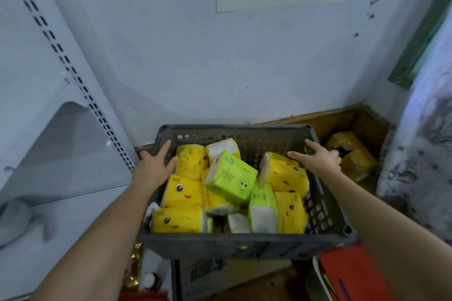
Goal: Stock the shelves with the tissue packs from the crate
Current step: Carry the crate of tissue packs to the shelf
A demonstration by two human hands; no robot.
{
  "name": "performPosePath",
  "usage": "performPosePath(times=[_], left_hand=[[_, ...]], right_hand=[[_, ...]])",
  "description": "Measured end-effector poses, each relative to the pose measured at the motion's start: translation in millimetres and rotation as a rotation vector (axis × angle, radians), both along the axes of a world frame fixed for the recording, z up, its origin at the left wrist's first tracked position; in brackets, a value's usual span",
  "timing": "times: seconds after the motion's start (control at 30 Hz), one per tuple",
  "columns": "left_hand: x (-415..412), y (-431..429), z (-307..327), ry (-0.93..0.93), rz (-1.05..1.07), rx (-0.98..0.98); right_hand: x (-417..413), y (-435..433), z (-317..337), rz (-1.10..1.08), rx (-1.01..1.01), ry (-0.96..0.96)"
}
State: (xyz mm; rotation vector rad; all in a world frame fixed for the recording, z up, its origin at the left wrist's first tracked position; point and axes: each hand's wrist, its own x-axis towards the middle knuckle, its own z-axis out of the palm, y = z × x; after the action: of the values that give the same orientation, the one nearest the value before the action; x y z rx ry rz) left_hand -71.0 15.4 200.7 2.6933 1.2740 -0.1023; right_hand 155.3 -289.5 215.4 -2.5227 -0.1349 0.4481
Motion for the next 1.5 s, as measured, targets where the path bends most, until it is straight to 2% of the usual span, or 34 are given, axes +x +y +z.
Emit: performPosePath(times=[0.27, 0.63, 0.93, 1.23, 1.5], left_hand=[[-37.8, -24.0, 28.8, -0.022, 0.001, 0.025], [-102.9, -109.1, 61.0, -0.073, 0.033, 0.115], [-144.0, -155.2, 57.7, -0.085, 0.035, 0.064], [-125.8, -186.4, 71.5, -0.088, -0.097, 0.102], [-53.4, -206.6, 82.0, -0.152, -0.341, 0.081]], right_hand=[[-38.8, -30.4, 29.3, 0.009, 0.020, -0.054], [-89.5, -113.3, 56.3, 0.079, 0.083, -0.138], [-119.0, -156.8, 62.0, 0.080, 0.087, -0.146], [-141.9, -214.9, 52.0, -0.062, 0.167, -0.171], [-163.2, -284.4, 62.8, -0.289, 0.165, -0.228]])
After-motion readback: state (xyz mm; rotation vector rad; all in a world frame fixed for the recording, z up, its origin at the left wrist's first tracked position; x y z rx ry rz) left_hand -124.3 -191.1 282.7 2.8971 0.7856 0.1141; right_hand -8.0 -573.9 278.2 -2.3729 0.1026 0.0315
